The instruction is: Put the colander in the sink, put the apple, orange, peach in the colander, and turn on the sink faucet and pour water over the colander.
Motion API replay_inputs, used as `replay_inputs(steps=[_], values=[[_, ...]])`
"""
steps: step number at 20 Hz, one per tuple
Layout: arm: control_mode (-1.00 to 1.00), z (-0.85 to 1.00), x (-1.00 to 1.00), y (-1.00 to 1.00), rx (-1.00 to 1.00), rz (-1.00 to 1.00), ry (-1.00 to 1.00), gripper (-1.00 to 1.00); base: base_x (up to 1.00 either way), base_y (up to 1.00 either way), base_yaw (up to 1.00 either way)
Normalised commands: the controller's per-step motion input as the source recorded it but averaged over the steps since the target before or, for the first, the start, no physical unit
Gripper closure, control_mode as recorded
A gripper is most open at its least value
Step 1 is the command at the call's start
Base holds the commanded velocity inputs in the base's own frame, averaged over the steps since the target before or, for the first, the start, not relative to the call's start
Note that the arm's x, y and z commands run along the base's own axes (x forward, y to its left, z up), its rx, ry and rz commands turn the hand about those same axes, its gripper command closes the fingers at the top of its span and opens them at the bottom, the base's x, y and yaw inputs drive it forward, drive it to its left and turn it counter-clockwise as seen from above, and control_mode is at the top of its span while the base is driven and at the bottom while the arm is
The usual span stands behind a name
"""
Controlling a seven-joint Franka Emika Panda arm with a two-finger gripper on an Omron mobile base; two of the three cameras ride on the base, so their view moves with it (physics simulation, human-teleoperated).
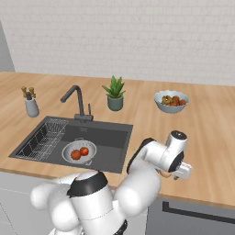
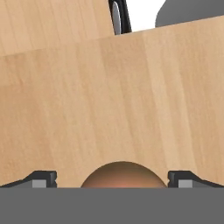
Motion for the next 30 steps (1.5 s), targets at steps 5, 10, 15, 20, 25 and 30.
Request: replay_inputs(steps=[5,10,15,20,25,30], values=[[-1.00,-0.22,0.00,0.01,0.00,0.03,-0.02,1.00,0.00,0.00,0.00],[-1.00,-0.26,0.00,0.40,-0.03,0.08,-0.10,1.00,0.00,0.00,0.00],[-1.00,-0.04,-0.10,0.71,-0.03,0.17,-0.25,1.00,0.00,0.00,0.00],[-1.00,0.23,-0.38,1.00,0.00,0.27,-0.28,1.00,0.00,0.00,0.00],[-1.00,0.56,-0.27,0.86,0.00,0.33,-0.09,1.00,0.00,0.00,0.00],[-1.00,0.72,0.02,0.58,0.00,0.42,0.02,1.00,0.00,0.00,0.00]])
